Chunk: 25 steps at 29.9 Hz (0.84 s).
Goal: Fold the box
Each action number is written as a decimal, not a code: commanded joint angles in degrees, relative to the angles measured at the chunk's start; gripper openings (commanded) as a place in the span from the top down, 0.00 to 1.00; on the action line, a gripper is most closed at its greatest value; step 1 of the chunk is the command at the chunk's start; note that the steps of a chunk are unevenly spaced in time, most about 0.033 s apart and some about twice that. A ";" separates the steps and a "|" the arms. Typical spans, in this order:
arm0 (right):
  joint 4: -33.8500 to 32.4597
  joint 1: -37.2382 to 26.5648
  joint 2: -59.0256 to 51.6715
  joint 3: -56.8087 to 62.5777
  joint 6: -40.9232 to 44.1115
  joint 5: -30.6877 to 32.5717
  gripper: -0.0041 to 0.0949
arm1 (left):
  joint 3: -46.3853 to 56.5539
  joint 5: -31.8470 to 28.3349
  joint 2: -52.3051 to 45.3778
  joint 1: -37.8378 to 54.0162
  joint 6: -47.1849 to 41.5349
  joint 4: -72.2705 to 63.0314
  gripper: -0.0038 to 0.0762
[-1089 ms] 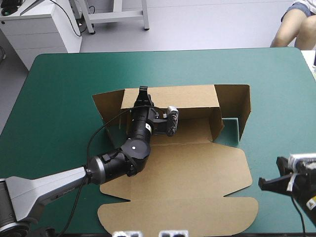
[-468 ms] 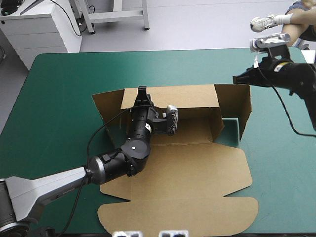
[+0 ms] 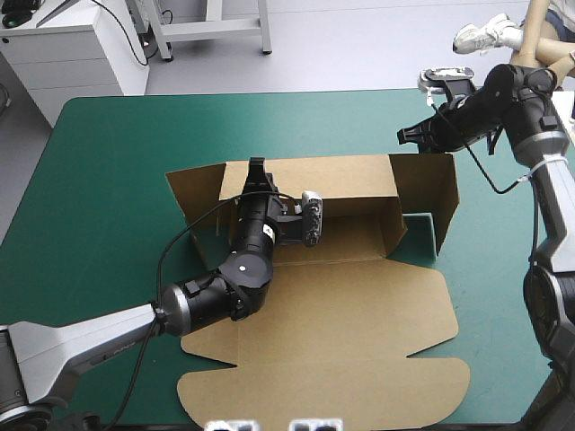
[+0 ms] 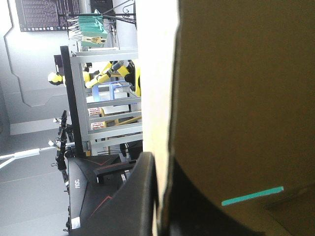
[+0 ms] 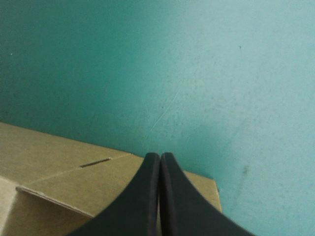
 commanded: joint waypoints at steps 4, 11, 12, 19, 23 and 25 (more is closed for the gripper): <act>1.68 0.11 -3.22 -2.01 0.21 1.84 0.98 | -1.42 2.41 -2.37 -0.18 -0.80 0.33 0.96; 3.09 0.11 -5.65 3.63 -0.20 1.84 0.98 | -1.42 3.08 -2.37 -0.18 -0.80 0.33 0.96; 3.32 0.11 -6.25 5.25 -0.70 1.84 0.98 | -1.42 3.08 -2.37 -0.18 -0.80 0.33 0.96; 3.54 0.11 -10.88 13.34 -3.39 1.84 0.98 | -1.42 3.08 -2.37 -0.18 -0.80 0.33 0.96; 4.42 0.11 -14.79 16.41 -4.84 0.94 0.98 | -1.42 3.08 -2.37 -0.18 -0.80 0.33 0.96; 5.26 0.11 -16.89 18.06 -6.12 0.22 0.98 | -1.42 3.08 -2.37 -0.18 -0.80 0.33 0.96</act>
